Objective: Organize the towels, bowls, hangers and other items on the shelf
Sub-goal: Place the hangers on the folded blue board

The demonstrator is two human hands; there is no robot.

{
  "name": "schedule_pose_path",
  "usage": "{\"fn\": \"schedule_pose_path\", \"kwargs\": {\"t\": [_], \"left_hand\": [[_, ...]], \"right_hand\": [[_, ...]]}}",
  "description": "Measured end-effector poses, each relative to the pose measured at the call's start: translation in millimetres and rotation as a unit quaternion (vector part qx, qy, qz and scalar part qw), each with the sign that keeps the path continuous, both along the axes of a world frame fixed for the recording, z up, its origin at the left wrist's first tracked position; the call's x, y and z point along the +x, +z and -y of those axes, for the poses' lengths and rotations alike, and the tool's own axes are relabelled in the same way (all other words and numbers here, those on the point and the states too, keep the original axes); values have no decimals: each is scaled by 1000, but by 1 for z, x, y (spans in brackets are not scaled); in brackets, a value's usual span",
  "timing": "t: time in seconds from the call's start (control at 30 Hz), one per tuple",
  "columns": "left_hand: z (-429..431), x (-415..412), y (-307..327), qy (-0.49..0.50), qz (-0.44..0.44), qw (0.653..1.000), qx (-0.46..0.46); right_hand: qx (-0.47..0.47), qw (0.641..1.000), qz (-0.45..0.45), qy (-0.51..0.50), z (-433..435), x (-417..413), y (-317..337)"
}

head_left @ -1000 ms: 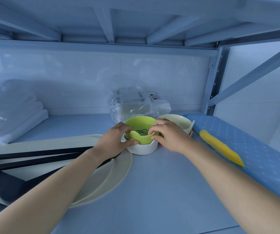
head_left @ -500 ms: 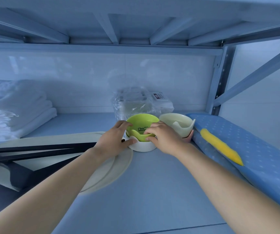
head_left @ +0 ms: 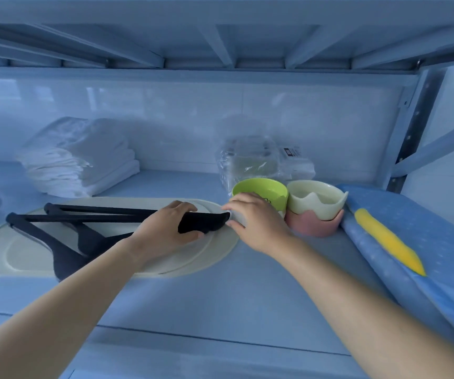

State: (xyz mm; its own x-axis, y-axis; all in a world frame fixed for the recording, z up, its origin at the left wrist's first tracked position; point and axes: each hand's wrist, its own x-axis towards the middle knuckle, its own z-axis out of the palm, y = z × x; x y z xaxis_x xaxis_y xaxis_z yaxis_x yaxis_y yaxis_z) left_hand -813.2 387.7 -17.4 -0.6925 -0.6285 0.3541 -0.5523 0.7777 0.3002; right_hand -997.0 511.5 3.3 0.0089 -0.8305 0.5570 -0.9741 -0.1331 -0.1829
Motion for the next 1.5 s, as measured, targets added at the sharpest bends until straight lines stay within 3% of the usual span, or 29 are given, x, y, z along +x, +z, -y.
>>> {"fn": "schedule_pose_path", "kwargs": {"t": [0.17,0.43,0.7,1.0,1.5], "left_hand": [[-3,43,0,47,14,999,6],[-1,84,2,56,16,998,20],[11,80,8,50,60,997,19],[20,75,9,62,10,998,25],[20,108,16,59,119,991,-1]], "right_hand": [[64,996,13,55,14,27,-9],[123,991,-13,57,35,65,-15],[92,995,17,-22,42,77,-16],[126,989,10,-73,38,79,-14],[137,987,-13,-82,59,80,-16]]}}
